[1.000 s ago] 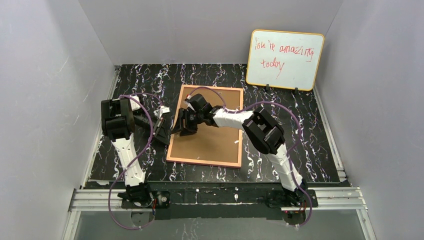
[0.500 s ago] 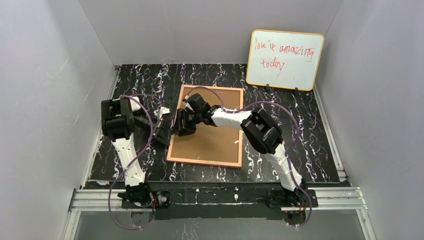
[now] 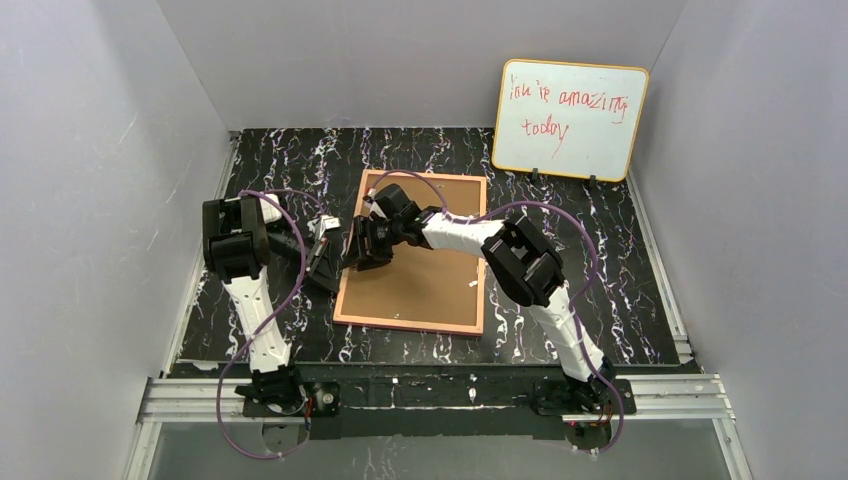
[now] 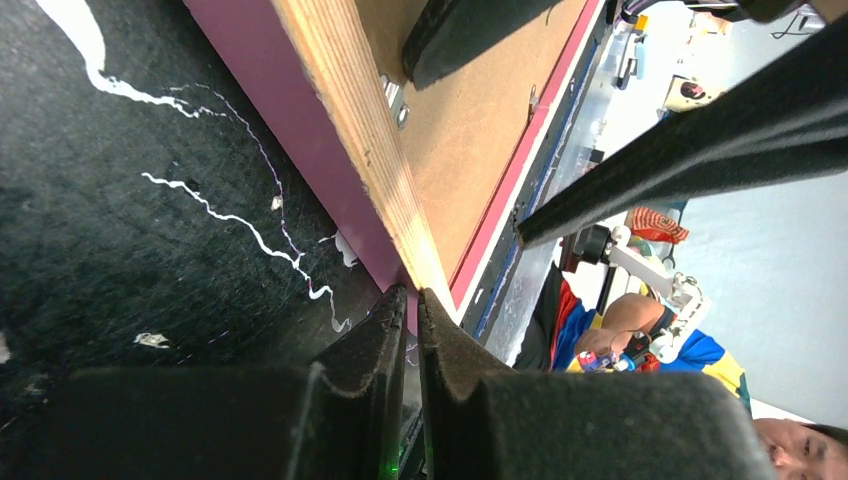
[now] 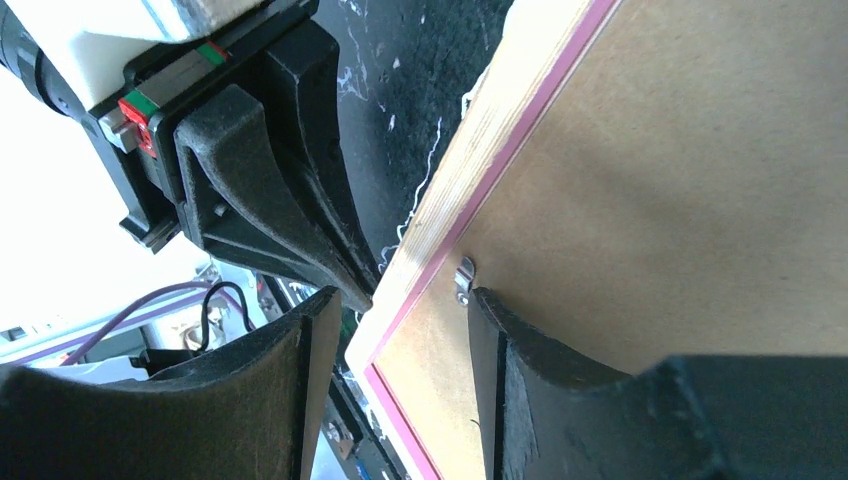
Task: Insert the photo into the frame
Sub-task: Install the photo frame at the center of the board.
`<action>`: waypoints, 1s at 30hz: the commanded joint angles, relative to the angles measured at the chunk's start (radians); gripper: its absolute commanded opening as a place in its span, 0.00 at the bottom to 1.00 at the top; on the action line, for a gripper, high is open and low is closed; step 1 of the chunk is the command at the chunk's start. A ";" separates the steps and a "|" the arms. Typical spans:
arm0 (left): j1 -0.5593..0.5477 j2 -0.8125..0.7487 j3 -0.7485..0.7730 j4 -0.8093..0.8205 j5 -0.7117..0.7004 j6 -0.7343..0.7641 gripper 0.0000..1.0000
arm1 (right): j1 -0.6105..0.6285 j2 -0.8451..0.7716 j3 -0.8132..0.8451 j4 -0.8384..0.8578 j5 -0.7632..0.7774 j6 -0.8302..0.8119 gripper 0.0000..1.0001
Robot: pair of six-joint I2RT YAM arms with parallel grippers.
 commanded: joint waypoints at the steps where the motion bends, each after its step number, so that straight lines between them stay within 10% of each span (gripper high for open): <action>1: -0.012 -0.008 -0.021 0.064 -0.048 0.019 0.06 | -0.027 0.000 0.023 -0.044 0.044 -0.045 0.59; 30: -0.012 -0.002 -0.027 0.070 -0.043 0.014 0.06 | 0.018 0.079 0.027 0.019 -0.048 -0.015 0.54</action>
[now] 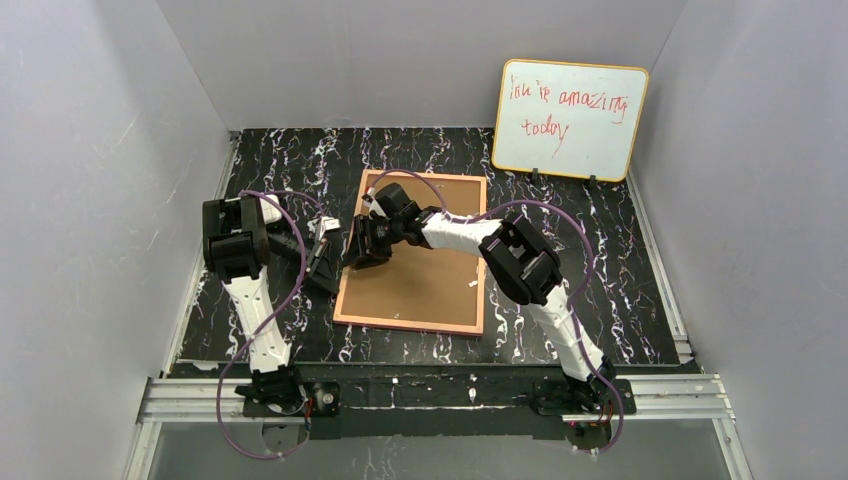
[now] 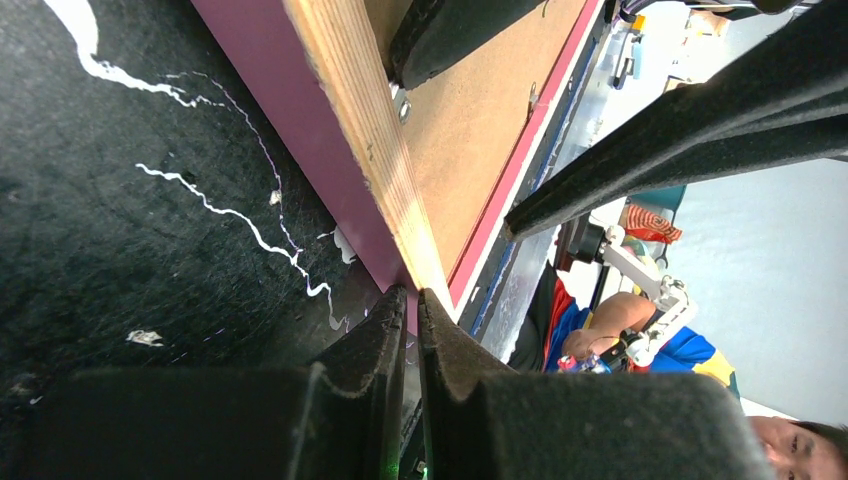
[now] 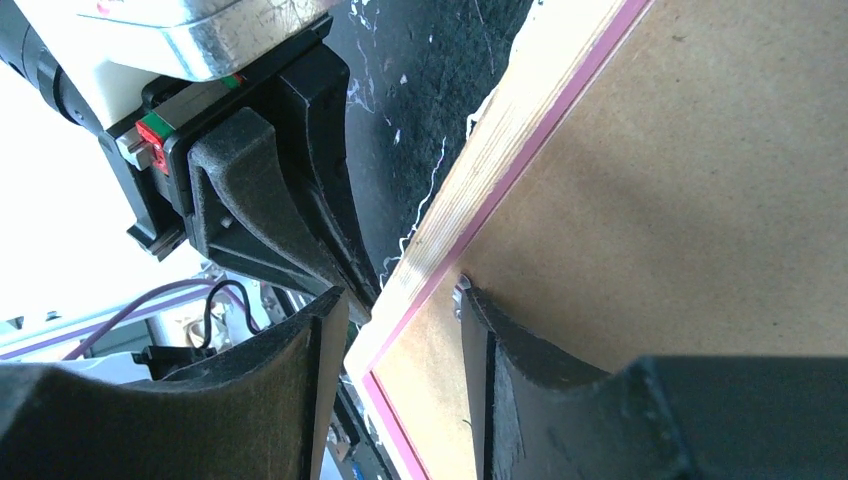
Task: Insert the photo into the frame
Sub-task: Install the photo frame at the center of the board.
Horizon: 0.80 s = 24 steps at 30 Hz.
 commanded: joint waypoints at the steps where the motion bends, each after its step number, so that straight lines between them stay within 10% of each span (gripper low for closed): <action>1: -0.014 -0.002 -0.019 0.068 -0.038 0.029 0.06 | 0.022 0.057 0.015 -0.019 -0.022 -0.014 0.54; 24: -0.016 -0.002 -0.016 0.074 -0.035 0.025 0.05 | 0.029 0.108 0.052 -0.026 -0.162 -0.017 0.52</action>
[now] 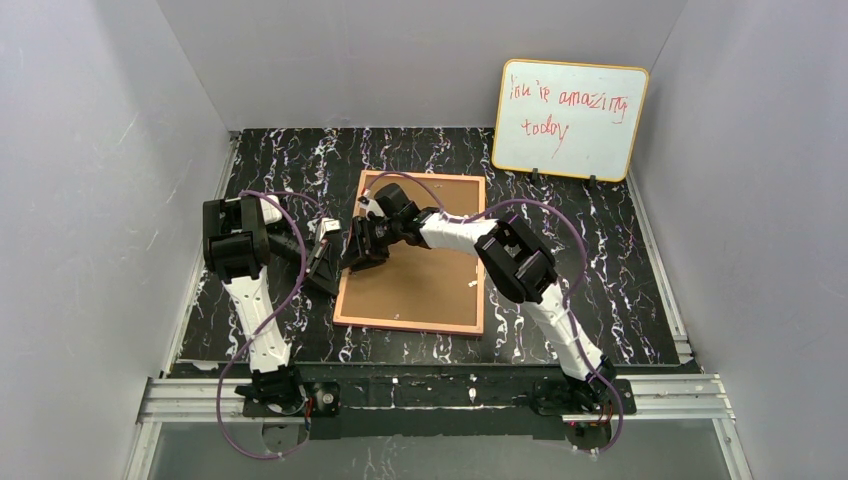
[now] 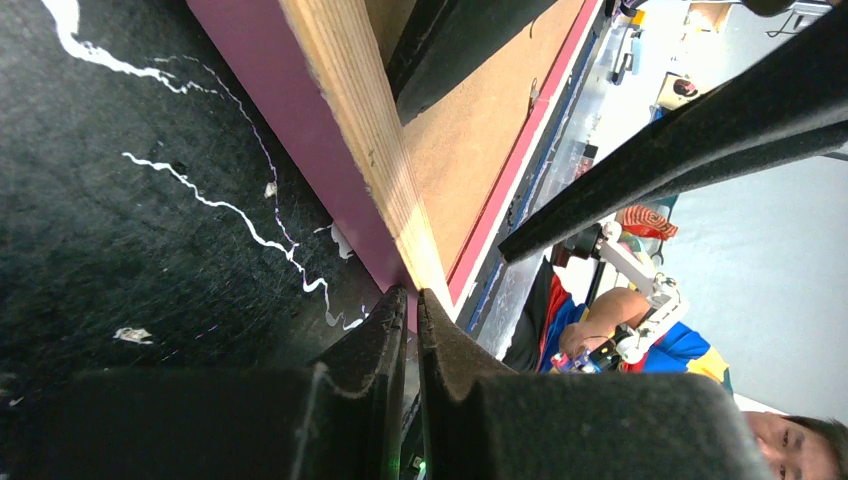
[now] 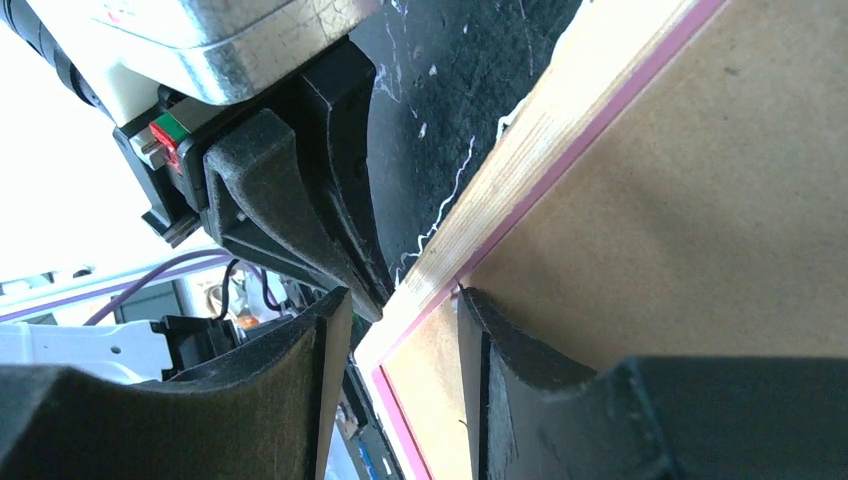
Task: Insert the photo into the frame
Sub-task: Install the photo frame at the center of the board.
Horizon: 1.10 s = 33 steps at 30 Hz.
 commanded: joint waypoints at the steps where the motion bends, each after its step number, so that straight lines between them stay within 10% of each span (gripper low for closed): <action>1: -0.015 -0.002 -0.013 0.077 -0.026 0.028 0.05 | 0.036 0.066 0.027 -0.065 -0.061 -0.030 0.52; 19: -0.007 -0.036 0.021 0.009 -0.059 0.069 0.06 | -0.102 -0.097 0.073 -0.114 0.063 -0.076 0.70; 33: -0.035 -0.178 -0.138 0.082 -0.124 0.084 0.08 | -0.492 -0.699 -0.656 -0.016 0.458 -0.065 0.99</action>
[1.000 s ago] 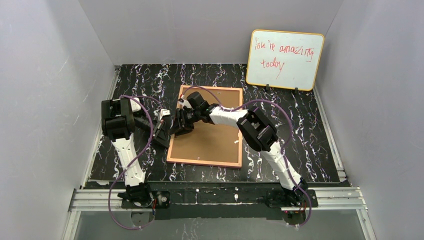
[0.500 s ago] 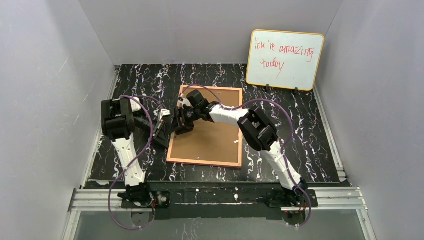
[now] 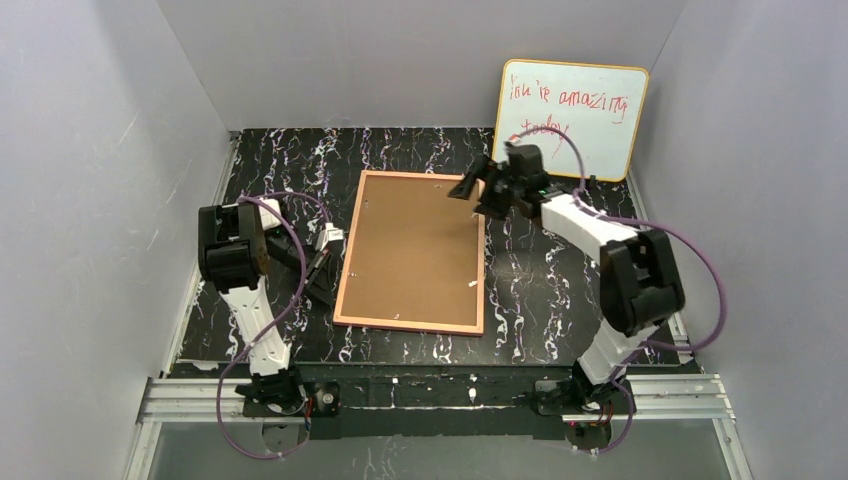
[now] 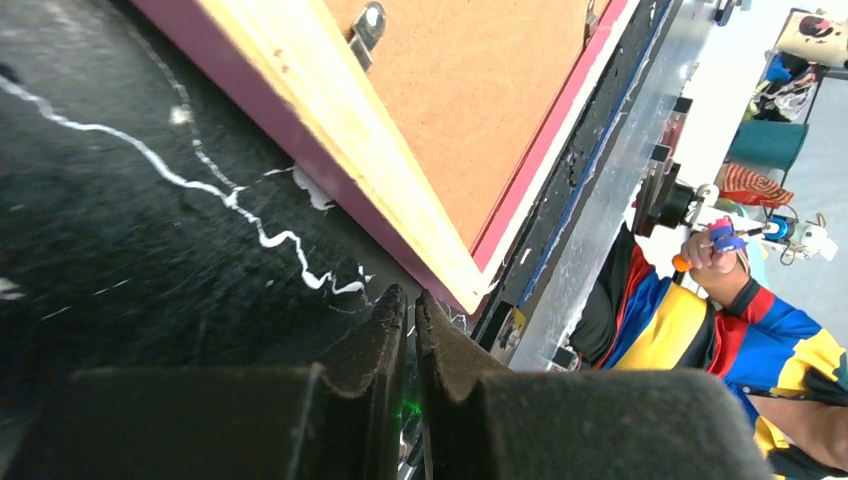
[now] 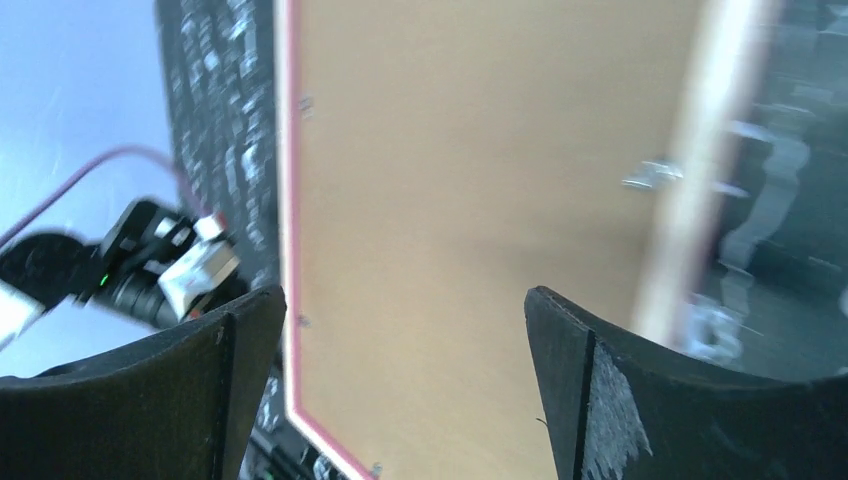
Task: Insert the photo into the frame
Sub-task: Install the photo frame at the center of the board, then move the photo frame to the center of the board.
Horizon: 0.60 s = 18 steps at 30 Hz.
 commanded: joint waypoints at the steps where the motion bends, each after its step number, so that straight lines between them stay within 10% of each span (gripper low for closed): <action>1: -0.034 -0.071 -0.057 0.043 -0.017 0.015 0.08 | -0.096 -0.114 -0.225 0.049 0.133 -0.016 0.99; 18: -0.228 -0.176 -0.016 0.016 -0.118 0.031 0.14 | -0.133 -0.012 -0.150 0.042 0.130 -0.049 0.97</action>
